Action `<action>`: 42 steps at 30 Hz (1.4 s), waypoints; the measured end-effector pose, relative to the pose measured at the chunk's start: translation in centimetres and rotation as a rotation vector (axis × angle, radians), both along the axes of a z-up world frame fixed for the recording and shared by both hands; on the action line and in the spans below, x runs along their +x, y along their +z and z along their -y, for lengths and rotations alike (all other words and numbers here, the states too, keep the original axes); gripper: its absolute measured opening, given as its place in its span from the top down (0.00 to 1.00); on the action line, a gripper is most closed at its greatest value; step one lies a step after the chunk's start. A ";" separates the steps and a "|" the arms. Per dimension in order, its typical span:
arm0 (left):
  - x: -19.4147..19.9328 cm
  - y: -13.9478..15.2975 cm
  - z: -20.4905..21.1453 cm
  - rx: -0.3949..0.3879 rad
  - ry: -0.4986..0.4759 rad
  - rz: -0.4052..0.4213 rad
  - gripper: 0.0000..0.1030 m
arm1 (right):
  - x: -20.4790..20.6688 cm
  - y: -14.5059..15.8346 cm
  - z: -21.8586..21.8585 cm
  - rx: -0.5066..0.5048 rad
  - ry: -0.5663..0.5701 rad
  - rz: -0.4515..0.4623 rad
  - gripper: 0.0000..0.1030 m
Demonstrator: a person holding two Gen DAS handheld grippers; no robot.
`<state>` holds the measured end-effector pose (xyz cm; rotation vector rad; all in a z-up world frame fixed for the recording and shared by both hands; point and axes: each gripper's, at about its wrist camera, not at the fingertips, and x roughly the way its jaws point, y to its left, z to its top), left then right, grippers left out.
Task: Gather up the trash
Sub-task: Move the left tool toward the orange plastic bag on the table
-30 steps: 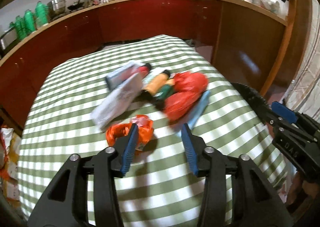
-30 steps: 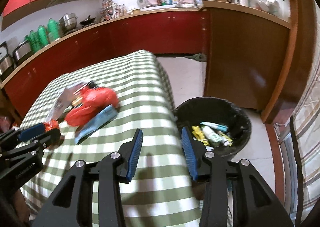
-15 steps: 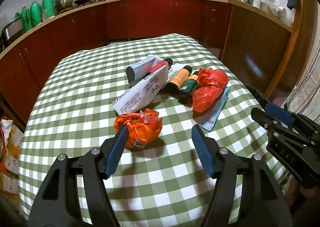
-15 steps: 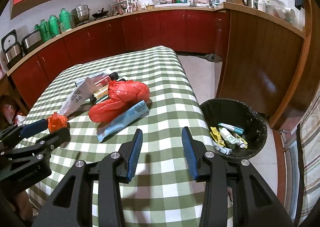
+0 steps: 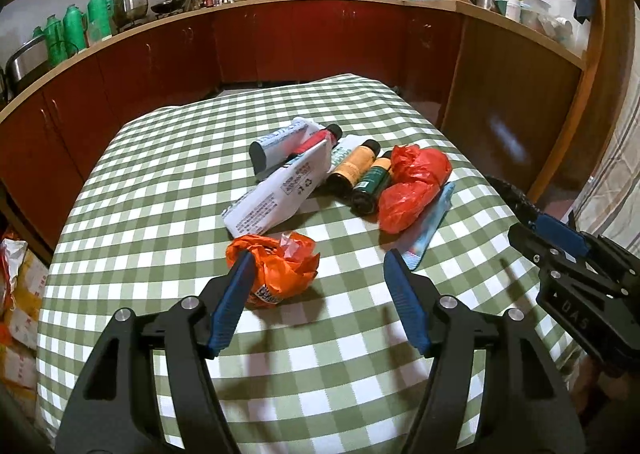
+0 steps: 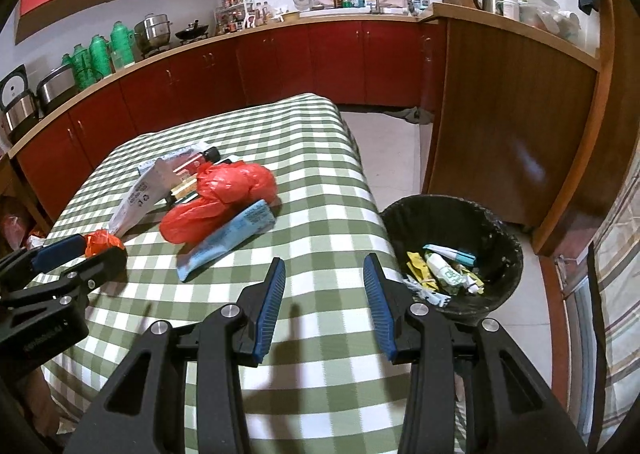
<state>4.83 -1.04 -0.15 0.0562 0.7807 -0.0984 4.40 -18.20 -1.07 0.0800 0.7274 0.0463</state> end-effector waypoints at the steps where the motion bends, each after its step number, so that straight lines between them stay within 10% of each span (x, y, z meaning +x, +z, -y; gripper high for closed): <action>1: 0.0 0.0 0.2 -0.002 -0.001 0.003 0.37 | -0.1 0.0 0.2 0.003 -0.004 0.000 0.60; 42: 0.0 -1.4 -4.1 0.001 0.067 -0.001 0.49 | 1.4 0.2 -3.8 -0.008 0.070 -0.014 0.60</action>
